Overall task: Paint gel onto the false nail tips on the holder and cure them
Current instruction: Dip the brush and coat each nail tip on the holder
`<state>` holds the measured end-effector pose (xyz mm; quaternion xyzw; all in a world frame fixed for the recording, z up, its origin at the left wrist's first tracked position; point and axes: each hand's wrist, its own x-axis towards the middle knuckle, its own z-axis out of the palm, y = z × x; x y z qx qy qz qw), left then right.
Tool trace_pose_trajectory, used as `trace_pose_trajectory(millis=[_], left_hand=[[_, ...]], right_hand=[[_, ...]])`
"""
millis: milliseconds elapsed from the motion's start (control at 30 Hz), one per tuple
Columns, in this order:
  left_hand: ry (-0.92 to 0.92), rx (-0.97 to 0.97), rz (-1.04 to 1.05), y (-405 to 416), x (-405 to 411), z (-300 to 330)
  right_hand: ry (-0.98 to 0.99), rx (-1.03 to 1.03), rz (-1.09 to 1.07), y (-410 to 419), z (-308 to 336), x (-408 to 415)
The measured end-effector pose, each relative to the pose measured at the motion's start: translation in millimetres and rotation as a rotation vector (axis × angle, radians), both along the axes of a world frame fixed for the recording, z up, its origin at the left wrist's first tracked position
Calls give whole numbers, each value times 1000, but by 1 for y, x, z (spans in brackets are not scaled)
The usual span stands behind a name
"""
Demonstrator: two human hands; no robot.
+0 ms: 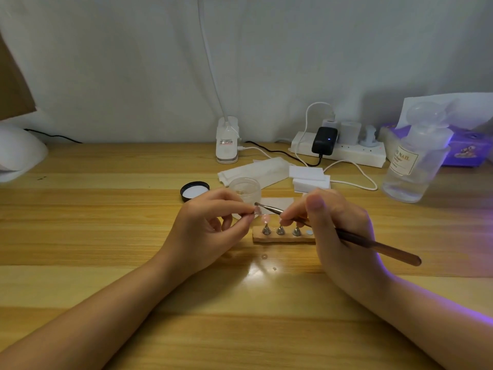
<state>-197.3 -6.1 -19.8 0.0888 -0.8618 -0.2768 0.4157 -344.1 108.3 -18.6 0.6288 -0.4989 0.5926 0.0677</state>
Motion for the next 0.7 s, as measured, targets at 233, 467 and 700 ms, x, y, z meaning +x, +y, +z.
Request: trace_pose_trajectory(millis=[233,467,700], left_hand=[[33,36,-12,0,-1,-1],[-1,26,-24,-1,0,-2],[25,51,-20,0,0,-3]], right_hand=[[-12,17,-23,4,1,0],[-75,28,-20,6,2,1],[25,65,-51,4,1,2]])
